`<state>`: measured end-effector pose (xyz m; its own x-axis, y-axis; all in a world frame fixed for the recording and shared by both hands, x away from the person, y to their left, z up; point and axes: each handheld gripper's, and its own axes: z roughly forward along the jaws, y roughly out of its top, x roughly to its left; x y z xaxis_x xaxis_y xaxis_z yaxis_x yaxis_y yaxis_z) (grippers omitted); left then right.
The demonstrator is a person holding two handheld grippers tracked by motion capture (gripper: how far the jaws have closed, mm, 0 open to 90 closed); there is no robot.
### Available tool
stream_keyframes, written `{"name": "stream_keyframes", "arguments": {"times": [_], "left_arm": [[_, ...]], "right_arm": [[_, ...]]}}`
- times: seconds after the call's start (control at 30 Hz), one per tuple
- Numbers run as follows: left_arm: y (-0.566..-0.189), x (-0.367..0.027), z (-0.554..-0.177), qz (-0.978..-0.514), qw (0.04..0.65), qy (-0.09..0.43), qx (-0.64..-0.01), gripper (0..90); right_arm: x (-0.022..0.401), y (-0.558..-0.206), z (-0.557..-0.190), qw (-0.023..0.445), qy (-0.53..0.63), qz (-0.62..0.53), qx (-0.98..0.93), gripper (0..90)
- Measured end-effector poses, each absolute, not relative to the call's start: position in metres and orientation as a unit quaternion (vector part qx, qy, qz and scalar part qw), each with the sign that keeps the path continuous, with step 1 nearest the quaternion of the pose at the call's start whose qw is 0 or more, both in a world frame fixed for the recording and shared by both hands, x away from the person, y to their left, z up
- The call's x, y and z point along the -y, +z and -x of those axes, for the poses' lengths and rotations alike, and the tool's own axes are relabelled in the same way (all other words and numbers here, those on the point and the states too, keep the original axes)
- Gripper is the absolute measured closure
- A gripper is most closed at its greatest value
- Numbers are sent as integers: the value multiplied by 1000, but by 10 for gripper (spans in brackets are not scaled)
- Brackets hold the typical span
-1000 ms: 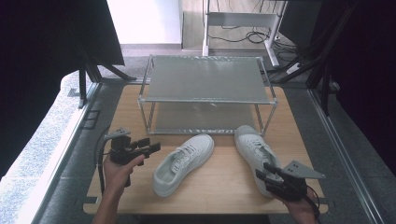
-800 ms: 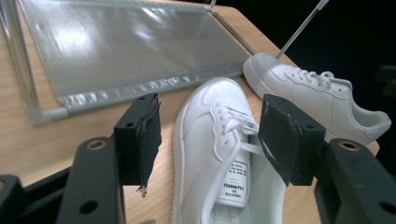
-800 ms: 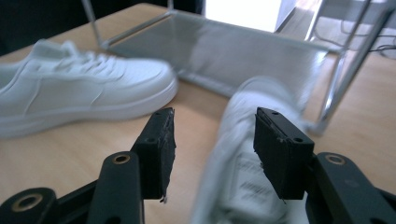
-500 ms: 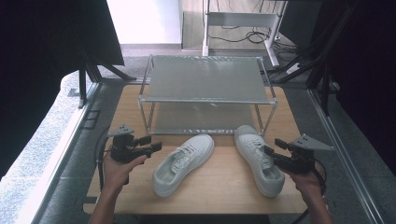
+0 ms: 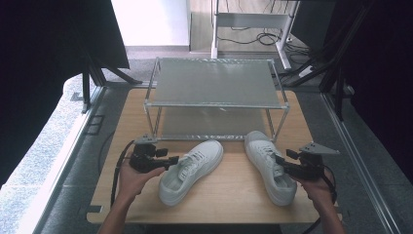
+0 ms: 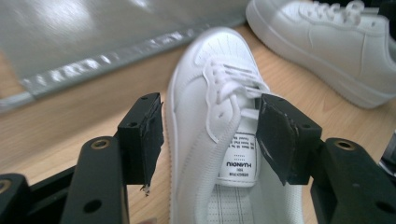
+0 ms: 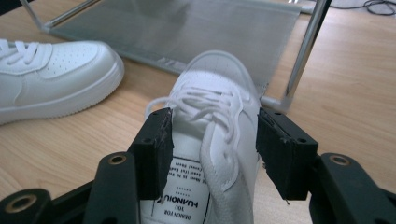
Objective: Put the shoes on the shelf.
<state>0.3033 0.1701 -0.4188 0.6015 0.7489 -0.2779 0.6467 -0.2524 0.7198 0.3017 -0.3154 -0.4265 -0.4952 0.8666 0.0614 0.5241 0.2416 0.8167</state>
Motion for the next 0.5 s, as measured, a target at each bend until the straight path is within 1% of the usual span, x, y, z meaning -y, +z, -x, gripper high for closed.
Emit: {"name": "stream_keyframes", "arguments": {"times": [0.07,0.1,0.2,0.3,0.33,0.37,0.47,0.5], "left_arm": [[-423,-166,-305,-795,415,56,-439,411],[-427,-162,-307,-801,399,59,-442,416],[-431,-159,-309,-802,395,58,-444,427],[-436,-155,-312,-806,385,61,-445,441],[-436,-155,-312,-806,385,61,-445,444],[-437,-153,-313,-807,384,61,-444,446],[-438,-151,-315,-808,382,61,-445,454],[-439,-149,-316,-809,381,62,-444,458]], "right_arm": [[316,-427,-302,207,411,-459,-760,463],[315,-429,-303,213,397,-461,-764,473],[313,-430,-304,214,384,-459,-773,485],[311,-434,-308,216,366,-460,-780,522],[311,-434,-308,216,366,-460,-780,522],[311,-436,-312,215,360,-465,-780,546],[310,-439,-316,213,353,-466,-783,560],[308,-440,-318,216,345,-465,-786,583]]}}
